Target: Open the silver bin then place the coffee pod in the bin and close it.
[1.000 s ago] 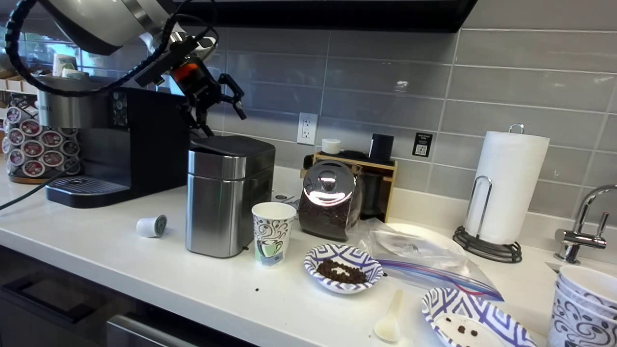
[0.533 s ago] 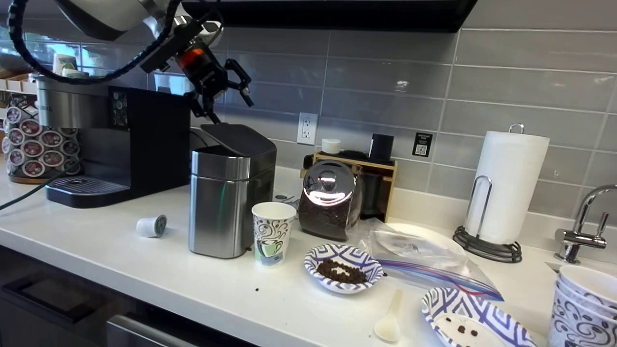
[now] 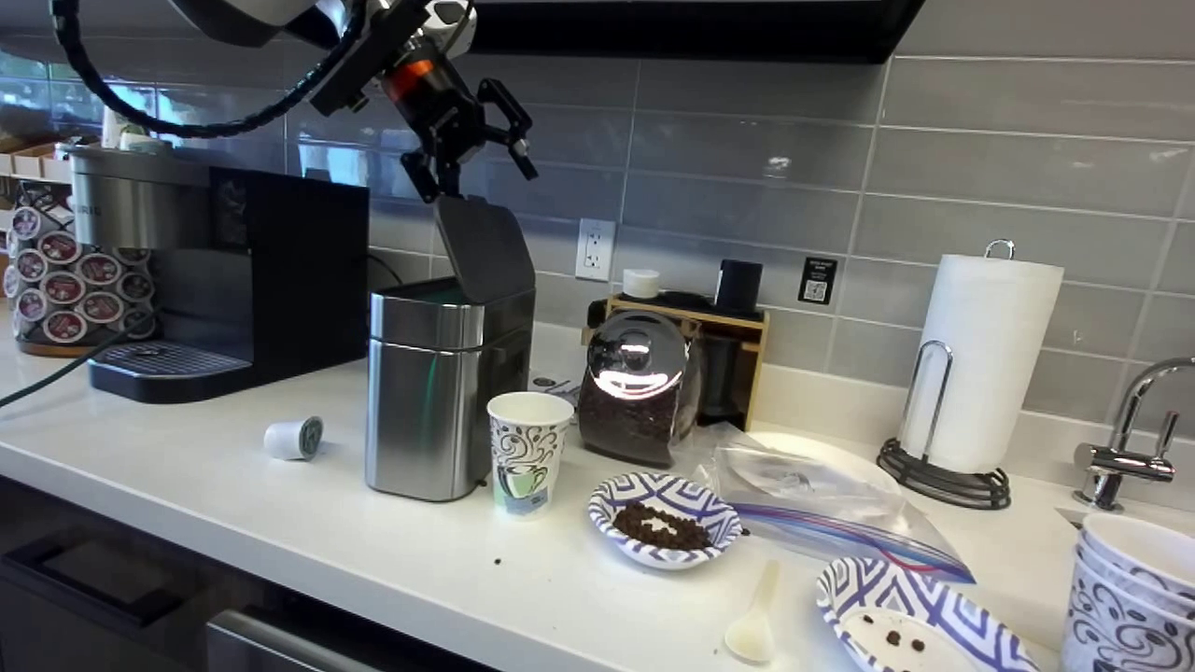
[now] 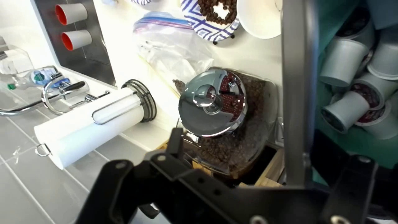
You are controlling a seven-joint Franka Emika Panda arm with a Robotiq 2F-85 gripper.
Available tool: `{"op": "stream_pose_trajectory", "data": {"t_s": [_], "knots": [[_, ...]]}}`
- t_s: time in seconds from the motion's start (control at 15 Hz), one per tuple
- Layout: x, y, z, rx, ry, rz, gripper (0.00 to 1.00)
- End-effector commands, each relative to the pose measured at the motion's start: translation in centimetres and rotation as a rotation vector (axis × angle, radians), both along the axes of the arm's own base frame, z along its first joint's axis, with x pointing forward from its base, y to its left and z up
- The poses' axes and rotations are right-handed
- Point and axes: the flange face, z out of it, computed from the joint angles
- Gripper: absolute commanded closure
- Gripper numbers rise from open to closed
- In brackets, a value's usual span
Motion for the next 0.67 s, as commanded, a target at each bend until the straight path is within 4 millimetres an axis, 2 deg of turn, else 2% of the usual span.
{"op": "stream_pose_trajectory", "data": {"t_s": [0.0,0.33,0.6], "knots": [[-1.3,-2.3,1.2,0.029,-0.035,-0.073,0.00],[-2.1,-4.6,2.3,0.055,-0.077,-0.148,0.00],[-2.9,-5.4,1.9,0.092,-0.086,-0.207,0.00]]}}
